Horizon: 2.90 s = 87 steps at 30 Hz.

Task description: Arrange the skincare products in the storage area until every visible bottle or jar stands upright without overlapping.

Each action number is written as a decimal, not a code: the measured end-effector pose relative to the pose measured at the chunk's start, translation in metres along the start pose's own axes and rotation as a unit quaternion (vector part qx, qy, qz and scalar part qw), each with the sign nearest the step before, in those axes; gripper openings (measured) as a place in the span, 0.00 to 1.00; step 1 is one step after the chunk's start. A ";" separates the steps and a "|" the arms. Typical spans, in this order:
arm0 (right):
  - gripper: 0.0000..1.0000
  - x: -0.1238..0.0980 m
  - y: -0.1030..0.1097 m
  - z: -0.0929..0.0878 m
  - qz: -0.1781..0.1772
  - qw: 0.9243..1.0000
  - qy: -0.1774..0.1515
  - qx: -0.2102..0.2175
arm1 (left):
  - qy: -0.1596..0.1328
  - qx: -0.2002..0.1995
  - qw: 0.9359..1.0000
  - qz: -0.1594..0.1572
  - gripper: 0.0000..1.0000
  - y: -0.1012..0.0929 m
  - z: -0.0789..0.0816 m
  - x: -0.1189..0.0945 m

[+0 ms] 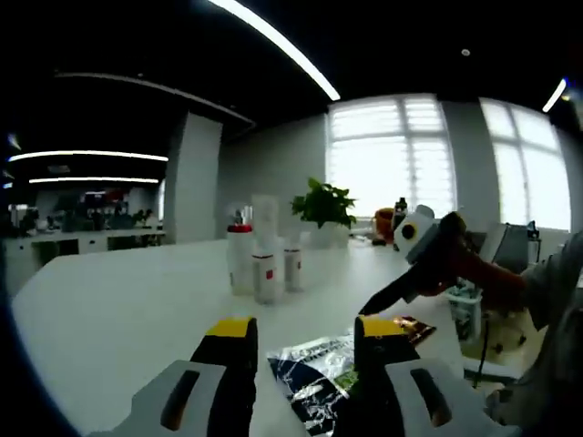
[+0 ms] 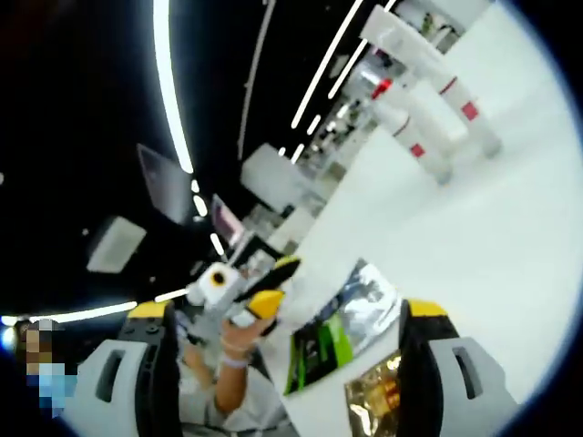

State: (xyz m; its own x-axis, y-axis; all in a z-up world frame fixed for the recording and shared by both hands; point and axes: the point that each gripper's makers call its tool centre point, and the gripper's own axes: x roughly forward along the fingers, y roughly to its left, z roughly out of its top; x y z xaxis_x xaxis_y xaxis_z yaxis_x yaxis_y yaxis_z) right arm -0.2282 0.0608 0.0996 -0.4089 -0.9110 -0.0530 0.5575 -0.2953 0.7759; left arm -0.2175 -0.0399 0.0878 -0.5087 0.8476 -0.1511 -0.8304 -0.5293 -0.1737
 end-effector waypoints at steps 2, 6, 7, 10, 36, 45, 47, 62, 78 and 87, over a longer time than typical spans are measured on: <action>1.00 0.002 -0.005 -0.003 -0.010 1.000 0.010 0.009 | -0.001 -0.022 1.000 -0.013 0.26 -0.014 -0.005 -0.011; 1.00 0.006 -0.005 -0.010 -0.013 1.000 0.013 0.016 | 0.058 0.013 0.998 0.002 0.14 -0.026 -0.034 -0.019; 1.00 0.007 -0.004 -0.010 -0.014 1.000 0.013 0.019 | 0.069 0.026 0.997 0.013 0.14 -0.025 -0.039 -0.019; 1.00 0.009 -0.002 -0.009 -0.017 0.999 0.020 0.031 | 0.152 0.155 0.973 0.077 0.09 -0.005 -0.067 -0.019; 0.93 0.052 0.023 -0.046 -0.008 0.997 0.052 0.062 | 0.110 0.089 0.987 0.074 0.00 -0.014 -0.068 -0.010; 0.79 0.060 0.020 -0.045 -0.028 0.998 0.059 0.019 | 0.106 0.089 0.988 0.070 0.00 -0.014 -0.069 -0.010; 0.63 0.055 0.015 -0.048 -0.034 0.996 0.077 0.006 | 0.103 0.089 0.988 0.069 0.00 -0.014 -0.069 -0.011; 0.00 0.046 -0.007 -0.063 -0.082 0.985 0.149 -0.021 | 0.078 0.056 0.993 0.073 0.00 -0.013 -0.069 -0.012; 0.00 0.039 0.032 -0.028 -0.005 0.995 0.050 -0.085 | -0.025 -0.016 0.998 0.058 0.58 -0.009 -0.036 -0.022; 0.00 0.043 0.034 -0.031 0.012 0.997 0.051 -0.059 | -0.081 -0.128 0.988 -0.030 0.38 -0.019 -0.007 -0.024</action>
State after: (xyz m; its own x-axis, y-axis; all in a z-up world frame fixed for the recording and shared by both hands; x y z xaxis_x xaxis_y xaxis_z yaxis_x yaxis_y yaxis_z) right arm -0.2050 0.0028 0.1042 -0.3222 -0.9410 -0.1036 0.6499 -0.2995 0.6985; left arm -0.1875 -0.0503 0.0876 -0.5067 0.8619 0.0204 -0.7859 -0.4520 -0.4220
